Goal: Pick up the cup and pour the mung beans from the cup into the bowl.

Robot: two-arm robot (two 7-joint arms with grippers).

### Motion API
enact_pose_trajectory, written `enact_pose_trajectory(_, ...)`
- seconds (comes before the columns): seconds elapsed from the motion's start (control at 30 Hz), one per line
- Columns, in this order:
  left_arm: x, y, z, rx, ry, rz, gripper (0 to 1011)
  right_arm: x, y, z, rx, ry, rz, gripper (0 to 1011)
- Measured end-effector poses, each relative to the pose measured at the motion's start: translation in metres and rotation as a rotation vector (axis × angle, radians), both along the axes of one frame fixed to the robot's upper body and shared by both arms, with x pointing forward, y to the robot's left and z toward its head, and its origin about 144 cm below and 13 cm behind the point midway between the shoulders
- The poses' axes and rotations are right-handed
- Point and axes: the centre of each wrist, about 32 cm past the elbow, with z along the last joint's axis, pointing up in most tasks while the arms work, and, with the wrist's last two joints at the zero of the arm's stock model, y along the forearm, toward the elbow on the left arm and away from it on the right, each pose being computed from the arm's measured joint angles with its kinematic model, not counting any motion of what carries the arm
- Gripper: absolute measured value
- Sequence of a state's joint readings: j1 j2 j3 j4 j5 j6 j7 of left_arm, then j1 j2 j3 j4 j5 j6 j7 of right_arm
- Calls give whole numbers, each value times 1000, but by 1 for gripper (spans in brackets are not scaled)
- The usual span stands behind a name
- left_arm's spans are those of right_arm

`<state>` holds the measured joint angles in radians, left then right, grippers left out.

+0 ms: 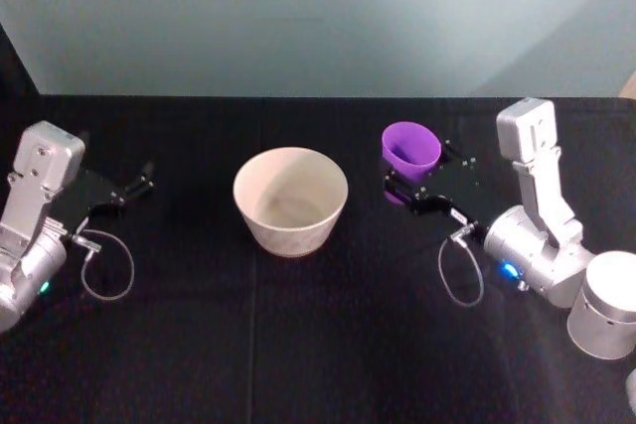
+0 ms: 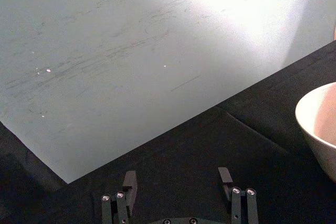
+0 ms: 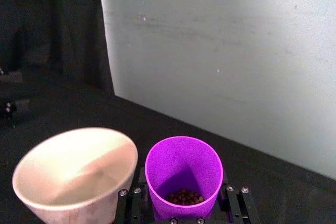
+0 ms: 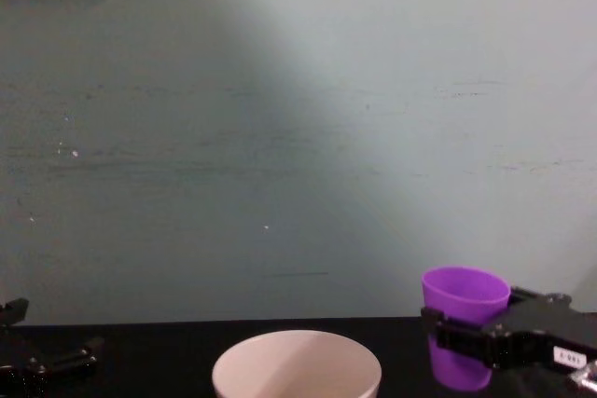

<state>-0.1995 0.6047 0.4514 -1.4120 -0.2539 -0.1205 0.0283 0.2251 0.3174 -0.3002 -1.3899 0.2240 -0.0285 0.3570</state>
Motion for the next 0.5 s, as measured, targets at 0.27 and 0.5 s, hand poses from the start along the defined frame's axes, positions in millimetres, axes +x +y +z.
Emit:
enact_pose_trajectory(0.27, 0, 0, 0, 0, 0, 0, 1000, -2, 0, 11, 8, -17, -8, 726)
enact_pose_trajectory(0.5, 0, 0, 0, 0, 0, 0, 1000, -3, -1, 11, 11, -16, -10, 726)
